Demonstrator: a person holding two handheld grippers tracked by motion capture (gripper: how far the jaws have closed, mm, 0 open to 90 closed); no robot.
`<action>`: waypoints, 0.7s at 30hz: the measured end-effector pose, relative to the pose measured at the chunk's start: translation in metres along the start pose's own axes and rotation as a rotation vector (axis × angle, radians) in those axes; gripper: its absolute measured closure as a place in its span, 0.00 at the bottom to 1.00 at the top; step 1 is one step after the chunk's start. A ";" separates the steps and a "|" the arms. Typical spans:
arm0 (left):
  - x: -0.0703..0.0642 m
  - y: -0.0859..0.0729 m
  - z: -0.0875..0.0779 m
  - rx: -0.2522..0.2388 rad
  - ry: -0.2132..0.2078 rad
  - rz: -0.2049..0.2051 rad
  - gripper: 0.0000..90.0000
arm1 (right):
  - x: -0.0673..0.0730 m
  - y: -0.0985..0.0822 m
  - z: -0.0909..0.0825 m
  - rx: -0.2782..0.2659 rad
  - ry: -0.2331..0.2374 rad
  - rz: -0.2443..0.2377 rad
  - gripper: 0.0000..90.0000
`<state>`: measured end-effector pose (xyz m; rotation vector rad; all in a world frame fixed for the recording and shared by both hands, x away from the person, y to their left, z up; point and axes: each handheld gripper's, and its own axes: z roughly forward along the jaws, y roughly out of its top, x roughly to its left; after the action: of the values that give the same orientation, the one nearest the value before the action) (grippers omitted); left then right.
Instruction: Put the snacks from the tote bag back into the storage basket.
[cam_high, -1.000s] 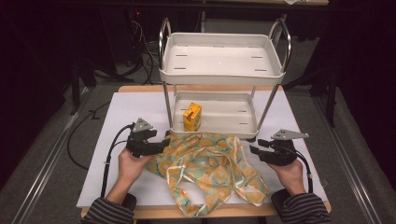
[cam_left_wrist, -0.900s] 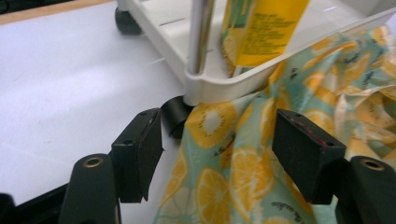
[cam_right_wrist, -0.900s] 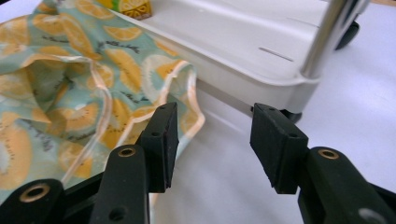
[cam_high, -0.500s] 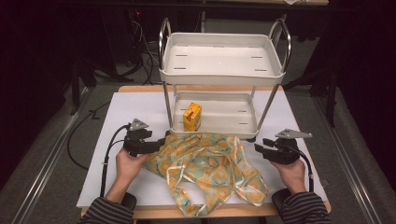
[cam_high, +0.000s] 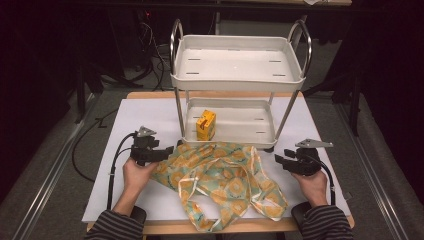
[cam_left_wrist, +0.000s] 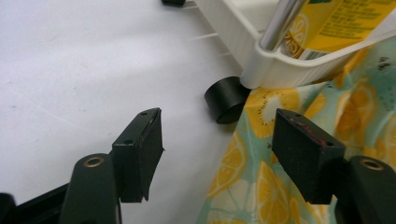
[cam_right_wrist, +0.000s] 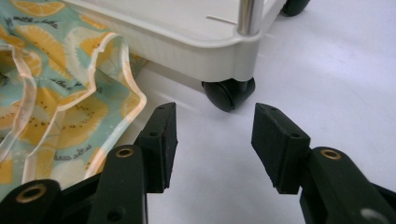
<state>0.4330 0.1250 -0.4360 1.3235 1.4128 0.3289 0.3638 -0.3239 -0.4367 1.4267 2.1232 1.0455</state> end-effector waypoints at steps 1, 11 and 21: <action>0.001 -0.001 0.001 0.003 0.005 0.004 0.38 | -0.001 0.000 0.000 0.001 -0.001 0.002 0.57; 0.009 -0.005 0.011 0.018 0.058 0.018 0.38 | -0.007 -0.005 0.008 0.030 -0.045 0.016 0.55; 0.019 -0.008 0.011 0.030 0.101 0.020 0.38 | -0.008 -0.009 0.014 0.061 -0.058 0.032 0.51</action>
<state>0.4427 0.1329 -0.4562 1.3630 1.4943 0.3940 0.3713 -0.3280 -0.4534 1.5057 2.1144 0.9461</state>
